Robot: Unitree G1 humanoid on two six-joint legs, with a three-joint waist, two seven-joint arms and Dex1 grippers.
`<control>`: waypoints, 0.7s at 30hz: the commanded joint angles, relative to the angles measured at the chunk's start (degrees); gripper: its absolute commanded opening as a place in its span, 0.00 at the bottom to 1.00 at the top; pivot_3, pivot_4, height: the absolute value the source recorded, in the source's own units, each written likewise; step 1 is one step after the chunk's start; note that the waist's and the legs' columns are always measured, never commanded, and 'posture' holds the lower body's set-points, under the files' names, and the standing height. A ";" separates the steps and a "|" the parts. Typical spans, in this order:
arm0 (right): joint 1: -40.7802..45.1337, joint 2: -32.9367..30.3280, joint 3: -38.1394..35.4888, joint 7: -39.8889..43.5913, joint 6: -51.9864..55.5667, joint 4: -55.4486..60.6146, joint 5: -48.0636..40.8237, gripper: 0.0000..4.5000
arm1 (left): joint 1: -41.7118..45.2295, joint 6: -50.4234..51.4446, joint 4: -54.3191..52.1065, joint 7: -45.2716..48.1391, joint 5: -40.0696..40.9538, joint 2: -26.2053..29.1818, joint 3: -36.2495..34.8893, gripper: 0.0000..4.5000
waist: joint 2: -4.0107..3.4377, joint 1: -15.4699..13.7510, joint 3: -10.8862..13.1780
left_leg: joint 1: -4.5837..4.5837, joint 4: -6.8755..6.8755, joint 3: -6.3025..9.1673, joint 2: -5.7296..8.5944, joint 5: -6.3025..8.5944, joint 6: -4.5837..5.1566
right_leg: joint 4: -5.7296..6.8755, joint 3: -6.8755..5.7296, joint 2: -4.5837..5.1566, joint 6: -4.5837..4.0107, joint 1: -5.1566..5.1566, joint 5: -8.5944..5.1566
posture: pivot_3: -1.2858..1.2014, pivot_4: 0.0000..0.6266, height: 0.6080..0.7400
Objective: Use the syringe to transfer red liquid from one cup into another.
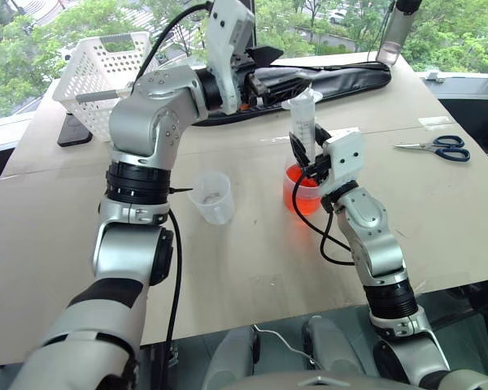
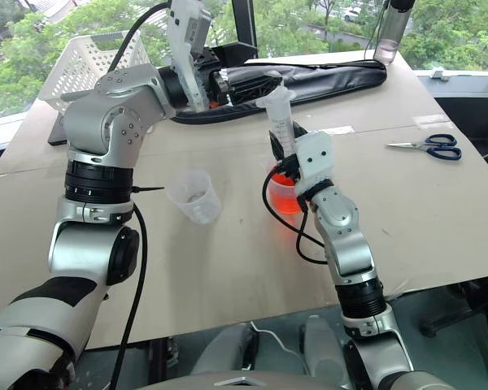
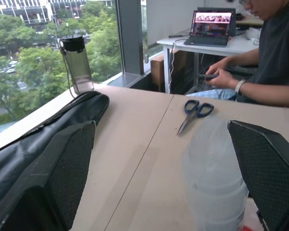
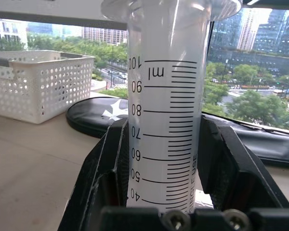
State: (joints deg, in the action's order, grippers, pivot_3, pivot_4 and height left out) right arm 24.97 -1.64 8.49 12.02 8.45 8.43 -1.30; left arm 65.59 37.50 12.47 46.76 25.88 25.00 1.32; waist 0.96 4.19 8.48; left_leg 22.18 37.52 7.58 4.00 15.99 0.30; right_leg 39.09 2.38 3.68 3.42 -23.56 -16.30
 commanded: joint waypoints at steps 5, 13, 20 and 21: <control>0.16 0.60 -0.69 -0.96 -0.70 2.19 -0.12 0.34 | 0.57 -3.64 -1.76 -0.28 -3.98 0.98 0.83 1.00 | 0.00 -0.16 0.00 | -0.01 0.01 0.01 0.00 0.00 0.00 | 0.02 -0.01 0.00 0.00 0.01 0.00 | 0.52 0.24 1.00; 0.49 0.85 -1.76 -2.24 -0.55 2.09 -0.12 0.34 | 0.00 -1.72 -3.76 1.18 -3.69 2.01 0.80 1.00 | 0.00 -0.09 0.00 | -0.01 0.02 0.01 0.01 0.00 0.00 | 0.04 0.00 0.00 0.00 0.00 0.00 | 0.52 0.24 1.00; 0.50 0.96 -1.75 -2.40 -0.49 2.26 -0.17 0.34 | -0.01 -2.12 -3.31 0.82 -5.57 2.01 1.57 1.00 | 0.00 -0.15 0.00 | -0.01 0.04 0.01 0.01 0.00 0.00 | 0.05 -0.01 0.00 0.00 0.01 0.00 | 0.52 0.24 1.00; 0.52 0.85 -1.66 -2.31 -0.50 2.29 -0.11 0.34 | 0.12 -2.30 -3.18 0.68 -5.84 1.86 1.66 1.00 | 0.00 -0.14 0.00 | -0.01 0.04 0.01 0.01 0.00 0.00 | 0.06 -0.01 0.00 0.00 0.00 0.00 | 0.52 0.24 1.00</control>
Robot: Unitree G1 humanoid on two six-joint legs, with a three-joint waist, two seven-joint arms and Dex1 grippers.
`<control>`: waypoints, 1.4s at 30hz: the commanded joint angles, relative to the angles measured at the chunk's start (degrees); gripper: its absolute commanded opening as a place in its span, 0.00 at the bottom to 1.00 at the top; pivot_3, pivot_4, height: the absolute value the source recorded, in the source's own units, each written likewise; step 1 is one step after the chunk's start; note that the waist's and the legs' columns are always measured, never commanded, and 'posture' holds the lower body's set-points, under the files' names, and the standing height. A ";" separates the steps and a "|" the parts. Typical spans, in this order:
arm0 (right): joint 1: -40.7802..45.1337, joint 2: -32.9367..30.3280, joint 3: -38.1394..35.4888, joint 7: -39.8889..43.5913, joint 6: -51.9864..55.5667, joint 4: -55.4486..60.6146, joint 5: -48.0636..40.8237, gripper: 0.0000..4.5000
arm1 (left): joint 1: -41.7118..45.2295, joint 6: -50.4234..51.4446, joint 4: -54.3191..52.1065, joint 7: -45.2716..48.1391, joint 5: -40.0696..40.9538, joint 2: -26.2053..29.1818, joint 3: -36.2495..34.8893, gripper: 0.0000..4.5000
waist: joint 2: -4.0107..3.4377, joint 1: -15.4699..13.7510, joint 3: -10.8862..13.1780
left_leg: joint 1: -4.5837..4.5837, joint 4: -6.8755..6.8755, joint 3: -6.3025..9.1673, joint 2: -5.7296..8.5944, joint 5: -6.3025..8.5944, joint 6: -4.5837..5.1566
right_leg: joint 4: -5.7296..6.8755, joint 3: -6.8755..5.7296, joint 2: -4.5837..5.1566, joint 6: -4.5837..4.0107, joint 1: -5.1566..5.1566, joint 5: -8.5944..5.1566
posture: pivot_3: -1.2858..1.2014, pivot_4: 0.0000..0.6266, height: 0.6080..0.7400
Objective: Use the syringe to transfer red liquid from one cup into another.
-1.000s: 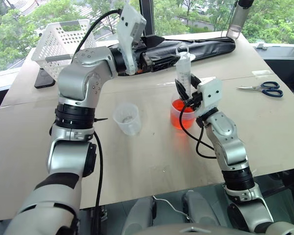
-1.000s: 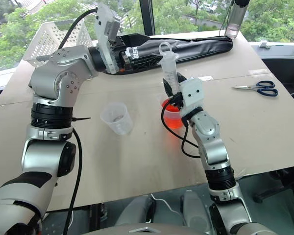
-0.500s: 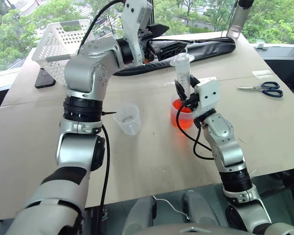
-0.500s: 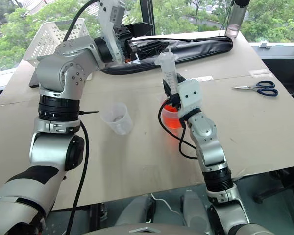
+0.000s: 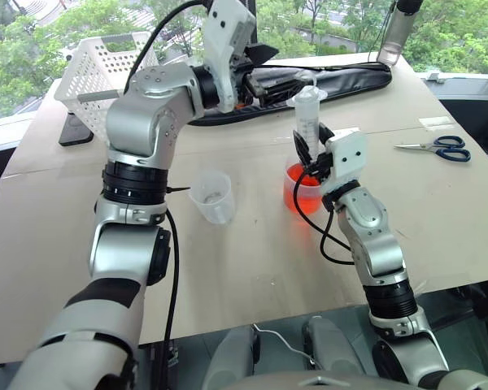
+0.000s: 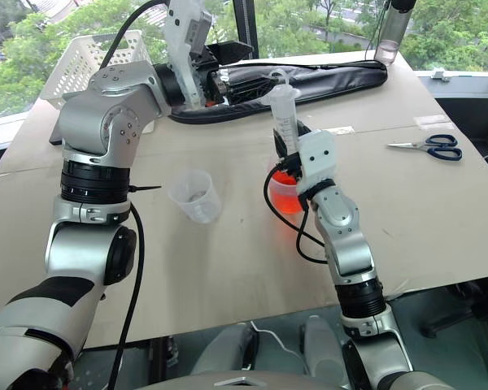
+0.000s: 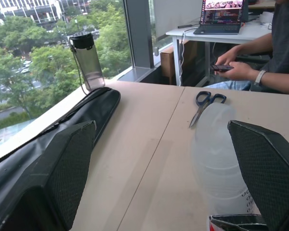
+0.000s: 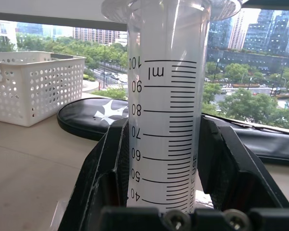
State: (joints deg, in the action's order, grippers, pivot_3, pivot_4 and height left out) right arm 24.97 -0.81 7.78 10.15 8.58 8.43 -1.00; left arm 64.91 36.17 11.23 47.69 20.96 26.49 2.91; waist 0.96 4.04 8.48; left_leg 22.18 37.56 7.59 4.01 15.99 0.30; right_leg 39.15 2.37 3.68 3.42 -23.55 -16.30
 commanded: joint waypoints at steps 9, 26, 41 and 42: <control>0.49 -0.34 -0.09 -0.30 -0.84 2.61 0.57 0.34 | 2.70 -4.44 -0.27 -2.97 -5.51 -2.25 1.98 1.00 | 0.00 -0.05 0.00 | 0.01 0.03 0.00 0.00 0.00 0.00 | 0.02 0.00 0.00 0.00 0.00 0.00 | 0.52 0.24 1.00; 0.44 0.31 1.27 -1.30 0.14 2.74 2.50 0.34 | 3.78 -8.56 -0.02 -0.84 -6.03 -4.59 2.57 0.00 | 0.00 -0.05 0.00 | 0.01 0.12 -0.01 0.01 0.00 0.00 | 0.13 0.01 0.00 0.00 -0.01 0.00 | 0.52 0.24 1.00; -0.55 -3.91 3.20 5.19 7.60 9.70 0.82 0.34 | 1.03 -12.17 -4.86 4.85 -6.46 -3.33 4.07 0.00 | 0.00 -0.05 0.00 | 0.01 0.17 -0.01 0.02 0.00 0.00 | 0.24 0.02 0.00 0.00 -0.02 0.00 | 0.52 0.24 1.00; -0.66 -4.39 3.18 5.72 8.68 10.62 0.40 0.34 | 0.92 -12.20 -5.00 4.91 -6.51 -3.34 4.05 0.00 | 0.00 -0.08 0.00 | 0.02 0.17 -0.01 0.02 0.00 0.00 | 0.24 0.02 0.00 0.00 -0.03 0.00 | 0.52 0.24 1.00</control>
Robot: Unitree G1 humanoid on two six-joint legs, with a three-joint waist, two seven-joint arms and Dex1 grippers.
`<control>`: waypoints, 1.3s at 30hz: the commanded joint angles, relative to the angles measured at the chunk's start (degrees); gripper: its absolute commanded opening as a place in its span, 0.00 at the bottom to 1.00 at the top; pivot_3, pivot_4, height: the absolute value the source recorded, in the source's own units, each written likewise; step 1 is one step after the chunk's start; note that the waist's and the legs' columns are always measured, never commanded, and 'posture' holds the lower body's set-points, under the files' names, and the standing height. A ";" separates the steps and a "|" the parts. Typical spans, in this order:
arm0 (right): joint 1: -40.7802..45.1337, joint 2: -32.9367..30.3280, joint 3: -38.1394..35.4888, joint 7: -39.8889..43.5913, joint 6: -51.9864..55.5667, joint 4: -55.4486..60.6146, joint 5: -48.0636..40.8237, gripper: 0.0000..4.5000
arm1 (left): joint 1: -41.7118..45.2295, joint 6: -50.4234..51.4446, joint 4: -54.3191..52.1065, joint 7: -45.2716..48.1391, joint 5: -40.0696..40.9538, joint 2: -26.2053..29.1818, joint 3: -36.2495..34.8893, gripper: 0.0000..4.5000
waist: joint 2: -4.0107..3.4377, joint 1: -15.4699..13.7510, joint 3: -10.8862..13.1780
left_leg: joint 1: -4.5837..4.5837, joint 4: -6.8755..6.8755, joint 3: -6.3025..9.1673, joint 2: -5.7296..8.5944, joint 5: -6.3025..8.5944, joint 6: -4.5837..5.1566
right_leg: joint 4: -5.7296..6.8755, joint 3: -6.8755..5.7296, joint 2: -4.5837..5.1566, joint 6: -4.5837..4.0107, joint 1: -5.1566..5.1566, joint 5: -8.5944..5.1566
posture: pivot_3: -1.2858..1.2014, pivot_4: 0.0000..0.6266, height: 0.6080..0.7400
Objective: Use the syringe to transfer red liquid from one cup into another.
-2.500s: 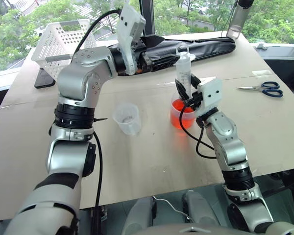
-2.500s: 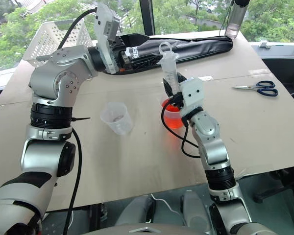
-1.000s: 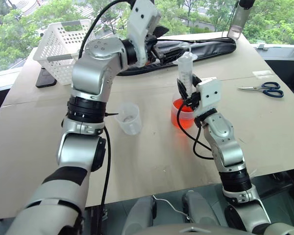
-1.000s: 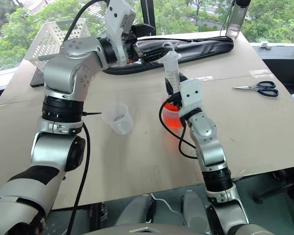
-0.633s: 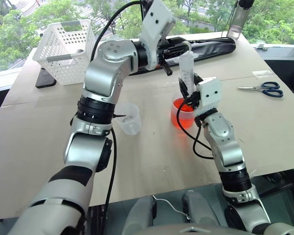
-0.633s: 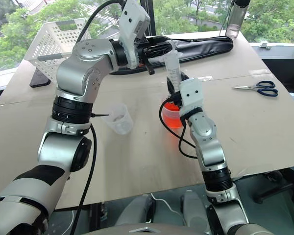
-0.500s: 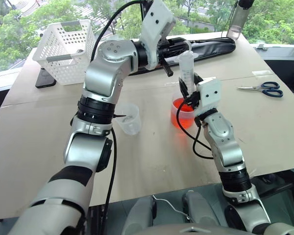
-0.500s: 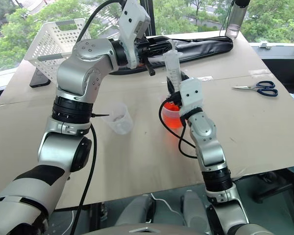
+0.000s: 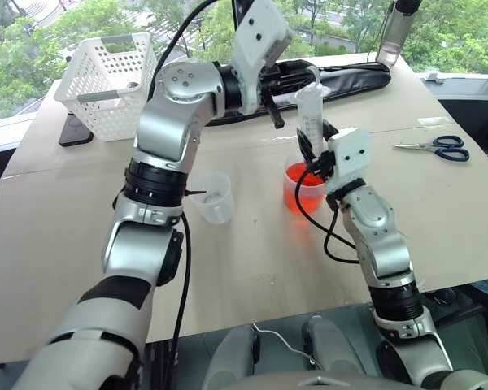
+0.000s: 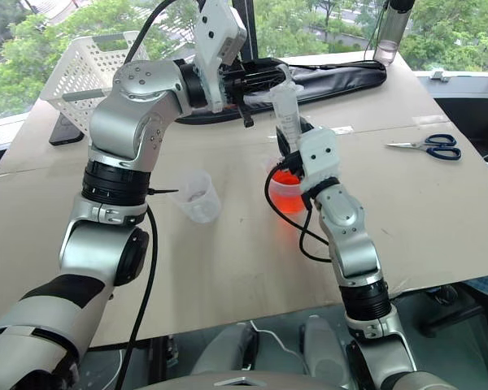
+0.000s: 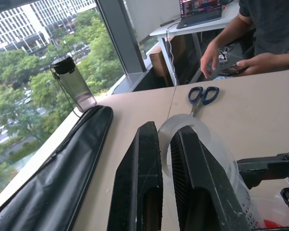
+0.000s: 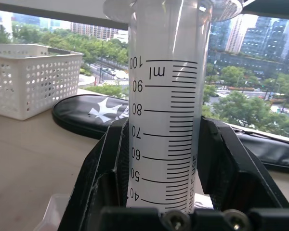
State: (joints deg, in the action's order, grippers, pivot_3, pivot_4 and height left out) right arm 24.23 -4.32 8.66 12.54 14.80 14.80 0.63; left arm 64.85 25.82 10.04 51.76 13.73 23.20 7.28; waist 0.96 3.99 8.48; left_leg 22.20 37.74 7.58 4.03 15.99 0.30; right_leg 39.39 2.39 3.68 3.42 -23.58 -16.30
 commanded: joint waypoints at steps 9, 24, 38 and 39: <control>0.30 -5.27 2.50 6.05 9.76 8.82 -3.44 0.33 | 1.49 -2.50 -3.07 0.54 0.28 -0.64 -0.94 0.00 | 0.00 -0.04 0.00 | 0.00 0.06 0.00 0.01 0.00 0.00 | 0.04 0.00 0.00 0.00 0.01 0.00 | 0.52 0.24 1.00; 3.60 -6.84 -1.37 6.01 19.11 11.74 -8.33 0.98 | 0.60 -2.15 -4.32 0.58 0.39 -0.17 -1.02 0.00 | 0.00 -0.14 0.00 | 0.04 0.11 0.01 0.01 0.00 0.01 | 0.04 -0.01 0.01 0.00 0.00 0.00 | 0.52 0.24 1.00; 8.66 -13.16 -8.52 11.09 34.19 17.25 -20.65 0.98 | 0.34 -5.21 -4.02 2.87 -0.94 0.97 0.17 0.00 | 0.00 -0.20 0.00 | 0.07 0.13 0.03 0.01 0.01 0.01 | 0.04 -0.04 0.02 0.00 0.00 0.00 | 0.52 0.24 1.00; 9.25 -13.78 -9.36 11.46 35.42 17.45 -21.86 0.98 | 0.36 -5.52 -3.87 3.08 -1.04 0.98 0.25 0.00 | 0.00 -0.18 0.00 | 0.07 0.12 0.04 0.01 0.01 0.01 | 0.04 -0.04 0.02 0.00 0.00 0.00 | 0.52 0.24 1.00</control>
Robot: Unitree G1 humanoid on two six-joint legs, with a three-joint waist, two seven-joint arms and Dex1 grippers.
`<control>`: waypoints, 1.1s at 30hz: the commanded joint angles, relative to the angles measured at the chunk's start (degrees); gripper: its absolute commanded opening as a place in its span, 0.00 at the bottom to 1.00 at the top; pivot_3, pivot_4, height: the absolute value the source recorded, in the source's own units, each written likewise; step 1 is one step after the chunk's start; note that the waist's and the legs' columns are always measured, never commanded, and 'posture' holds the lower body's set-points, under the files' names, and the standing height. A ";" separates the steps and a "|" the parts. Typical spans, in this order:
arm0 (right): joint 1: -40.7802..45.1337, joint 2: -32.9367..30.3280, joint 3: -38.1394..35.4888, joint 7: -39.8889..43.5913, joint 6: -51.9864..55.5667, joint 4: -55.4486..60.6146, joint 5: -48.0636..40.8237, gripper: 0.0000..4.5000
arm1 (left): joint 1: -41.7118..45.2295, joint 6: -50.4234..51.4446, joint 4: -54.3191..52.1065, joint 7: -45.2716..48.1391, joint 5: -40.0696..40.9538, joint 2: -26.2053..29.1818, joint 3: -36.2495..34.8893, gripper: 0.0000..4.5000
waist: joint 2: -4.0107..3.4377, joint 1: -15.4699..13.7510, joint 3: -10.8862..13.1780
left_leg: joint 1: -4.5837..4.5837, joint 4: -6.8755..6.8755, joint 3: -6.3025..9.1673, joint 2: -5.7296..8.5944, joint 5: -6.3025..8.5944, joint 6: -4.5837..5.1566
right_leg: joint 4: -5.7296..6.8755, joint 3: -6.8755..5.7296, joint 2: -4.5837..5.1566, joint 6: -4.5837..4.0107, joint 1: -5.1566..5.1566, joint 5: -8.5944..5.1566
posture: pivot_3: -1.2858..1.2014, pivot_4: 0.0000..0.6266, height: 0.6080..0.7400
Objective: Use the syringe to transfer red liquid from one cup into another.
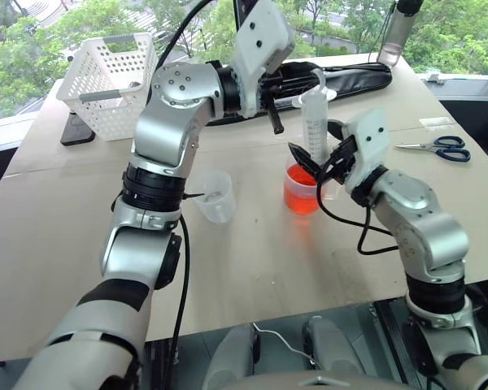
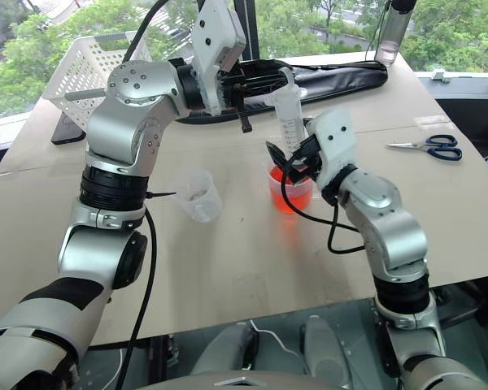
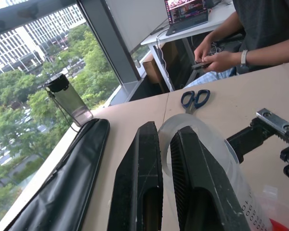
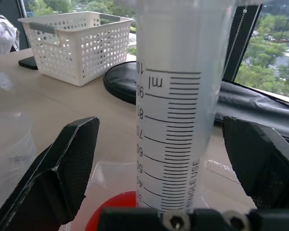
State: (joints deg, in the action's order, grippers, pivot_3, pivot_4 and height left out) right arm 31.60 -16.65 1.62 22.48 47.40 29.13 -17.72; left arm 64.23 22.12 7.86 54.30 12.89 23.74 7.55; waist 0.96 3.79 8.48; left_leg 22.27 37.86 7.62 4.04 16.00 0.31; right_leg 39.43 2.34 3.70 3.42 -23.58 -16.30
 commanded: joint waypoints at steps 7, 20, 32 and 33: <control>4.50 -4.97 -3.36 3.11 6.06 2.30 -7.47 0.98 | 0.89 -2.94 -1.40 1.33 -0.59 0.16 0.26 0.00 | 0.00 0.02 0.00 | 0.05 0.05 0.01 0.00 0.00 0.01 | 0.00 -0.01 0.01 0.00 -0.01 0.00 | 0.52 0.24 1.00; 2.61 -4.66 -1.65 1.63 1.78 -0.69 -6.46 0.33 | 0.33 -3.02 -1.80 1.01 -0.36 0.14 0.25 0.00 | 0.00 -0.05 0.00 | 0.20 0.19 0.08 0.00 0.01 0.01 | -0.01 -0.09 0.02 0.01 -0.05 0.00 | 0.52 0.24 1.00; 3.22 -2.91 2.16 -3.70 3.60 2.85 -3.21 0.33 | 0.01 -1.41 -2.60 -0.57 0.46 -0.56 -0.08 0.00 | 0.00 -0.08 0.00 | 0.24 0.24 0.12 0.01 0.01 0.01 | 0.00 -0.13 0.03 0.01 -0.07 0.01 | 0.52 0.24 1.00; 3.04 -2.87 2.35 -3.83 3.81 3.14 -3.13 0.33 | 0.01 -1.35 -2.61 -0.62 0.50 -0.61 -0.10 0.00 | 0.00 -0.08 0.00 | 0.25 0.24 0.12 0.01 0.00 0.01 | 0.00 -0.13 0.03 0.01 -0.07 0.01 | 0.52 0.24 1.00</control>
State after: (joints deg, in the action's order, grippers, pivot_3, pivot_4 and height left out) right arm 34.19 -19.78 2.73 18.58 51.10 29.23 -20.60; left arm 63.29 21.11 7.86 54.39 12.38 23.48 9.02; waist 0.96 3.71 8.48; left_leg 22.52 38.11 7.74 4.05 16.01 0.32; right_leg 39.43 2.21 3.73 3.44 -23.64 -16.29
